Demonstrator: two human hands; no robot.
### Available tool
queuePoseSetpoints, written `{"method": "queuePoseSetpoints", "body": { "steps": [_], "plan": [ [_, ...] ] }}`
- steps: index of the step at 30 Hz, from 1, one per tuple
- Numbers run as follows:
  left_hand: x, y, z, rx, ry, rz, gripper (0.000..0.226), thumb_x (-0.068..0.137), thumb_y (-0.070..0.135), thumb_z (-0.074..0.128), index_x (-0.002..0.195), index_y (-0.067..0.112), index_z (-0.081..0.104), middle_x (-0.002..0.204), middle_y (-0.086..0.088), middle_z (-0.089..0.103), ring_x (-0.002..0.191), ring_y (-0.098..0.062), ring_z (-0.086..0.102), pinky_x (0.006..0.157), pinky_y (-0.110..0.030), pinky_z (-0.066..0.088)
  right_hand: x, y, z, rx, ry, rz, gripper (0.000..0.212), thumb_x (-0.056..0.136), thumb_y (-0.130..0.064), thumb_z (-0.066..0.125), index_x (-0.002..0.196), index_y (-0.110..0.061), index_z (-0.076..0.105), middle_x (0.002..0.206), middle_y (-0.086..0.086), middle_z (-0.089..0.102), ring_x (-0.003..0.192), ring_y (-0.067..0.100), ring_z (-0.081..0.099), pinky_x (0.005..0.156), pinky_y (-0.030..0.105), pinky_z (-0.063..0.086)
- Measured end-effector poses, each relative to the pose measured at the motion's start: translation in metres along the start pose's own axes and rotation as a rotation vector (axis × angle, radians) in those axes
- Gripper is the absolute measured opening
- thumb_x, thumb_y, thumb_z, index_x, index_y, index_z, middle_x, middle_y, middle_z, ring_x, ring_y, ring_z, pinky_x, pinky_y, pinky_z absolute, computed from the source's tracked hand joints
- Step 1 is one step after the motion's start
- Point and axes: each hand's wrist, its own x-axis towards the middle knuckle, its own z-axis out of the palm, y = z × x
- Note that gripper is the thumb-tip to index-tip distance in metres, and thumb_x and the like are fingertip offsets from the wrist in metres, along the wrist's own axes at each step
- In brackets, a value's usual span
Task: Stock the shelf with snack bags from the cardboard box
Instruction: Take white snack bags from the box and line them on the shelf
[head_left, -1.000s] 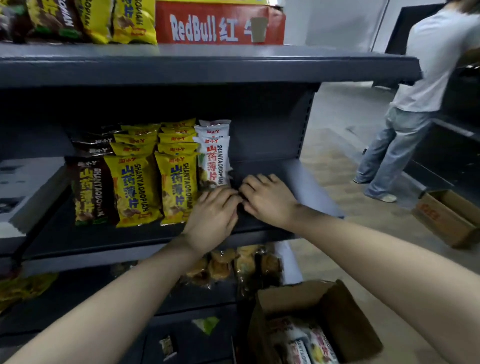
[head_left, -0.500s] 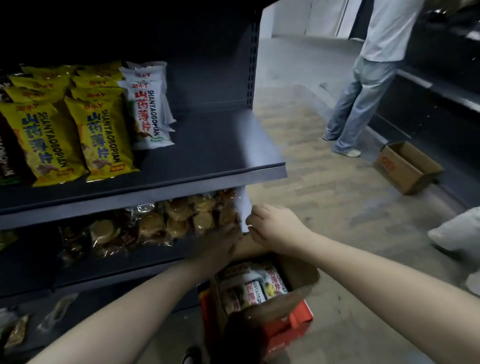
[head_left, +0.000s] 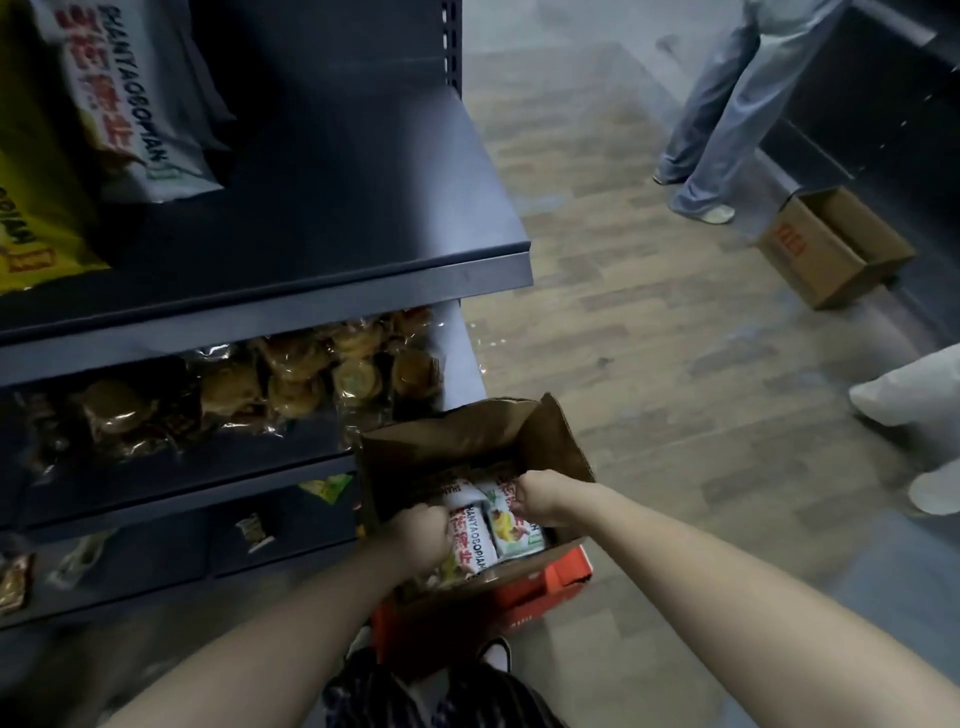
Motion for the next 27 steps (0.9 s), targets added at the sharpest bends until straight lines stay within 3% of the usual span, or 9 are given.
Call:
{"method": "queuePoseSetpoints", "body": {
  "steps": [2,5,10,13,16,19,23,27],
  "plan": [
    [0.012,-0.003,0.012,0.049,-0.005,-0.027,0.029,0.095,0.020,0.041,0.113,0.006,0.059,0.118,-0.012,0.062,0.107,-0.026,0.059,0.085,-0.033,0.045,0.015,0.007,0.010,0.030,-0.005,0.012,0.026,0.095,-0.020,0.048,0.074,-0.005,0.048,0.089,0.016,0.055,0.094,0.034,0.060,0.069,0.030,0.039],
    [0.027,-0.006,0.028,0.230,0.043,-0.061,0.035,0.093,0.020,0.044,0.127,0.013,0.053,0.127,-0.008,0.055,0.115,-0.027,0.054,0.092,-0.035,0.045,0.037,0.015,0.027,-0.005,-0.046,0.024,0.017,0.093,-0.016,0.047,0.098,-0.003,0.057,0.108,0.018,0.063,0.104,0.035,0.060,0.075,0.033,0.045],
    [0.068,-0.012,0.051,0.201,-0.057,-0.114,0.034,0.097,0.020,0.043,0.129,0.012,0.051,0.129,-0.008,0.054,0.116,-0.025,0.055,0.097,-0.035,0.046,0.073,0.019,0.046,-0.055,-0.142,0.043,0.031,0.098,-0.012,0.045,0.124,0.001,0.054,0.127,0.020,0.058,0.117,0.034,0.055,0.090,0.035,0.045],
    [0.092,-0.018,0.067,0.055,-0.122,-0.167,0.037,0.101,0.019,0.034,0.135,0.010,0.045,0.139,-0.011,0.046,0.126,-0.026,0.046,0.106,-0.036,0.038,0.093,0.022,0.053,-0.036,-0.168,0.055,0.034,0.097,-0.011,0.044,0.128,0.000,0.053,0.133,0.018,0.054,0.122,0.032,0.052,0.098,0.035,0.041],
    [0.114,-0.028,0.081,-0.271,-0.009,-0.306,0.051,0.102,0.027,0.033,0.148,0.008,0.023,0.153,-0.015,0.025,0.139,-0.030,0.030,0.115,-0.040,0.025,0.109,0.026,0.062,0.001,-0.143,0.096,0.042,0.097,-0.012,0.039,0.137,-0.002,0.044,0.142,0.021,0.043,0.130,0.035,0.042,0.108,0.039,0.038],
    [0.132,-0.030,0.091,-0.517,0.096,-0.431,0.055,0.101,0.041,0.018,0.146,0.011,0.029,0.149,-0.012,0.033,0.136,-0.027,0.034,0.115,-0.040,0.025,0.123,0.031,0.067,0.113,-0.114,0.183,0.055,0.097,-0.018,0.042,0.145,0.002,0.024,0.147,0.025,0.029,0.134,0.038,0.034,0.109,0.040,0.033],
    [0.150,-0.034,0.100,-0.515,0.107,-0.410,0.044,0.103,0.027,0.027,0.143,0.009,0.033,0.148,-0.012,0.035,0.136,-0.028,0.032,0.113,-0.035,0.022,0.137,0.032,0.076,0.255,-0.135,0.252,0.077,0.096,-0.036,0.052,0.147,0.004,0.011,0.149,0.026,0.025,0.134,0.038,0.036,0.108,0.037,0.033],
    [0.157,-0.039,0.110,-0.318,0.089,-0.386,0.052,0.103,0.022,0.026,0.151,0.011,0.009,0.157,-0.011,0.014,0.145,-0.027,0.014,0.118,-0.036,0.012,0.148,0.030,0.086,0.305,-0.156,0.291,0.088,0.093,-0.042,0.056,0.149,0.003,0.006,0.150,0.026,0.024,0.133,0.038,0.039,0.109,0.038,0.035]
  ]
}}
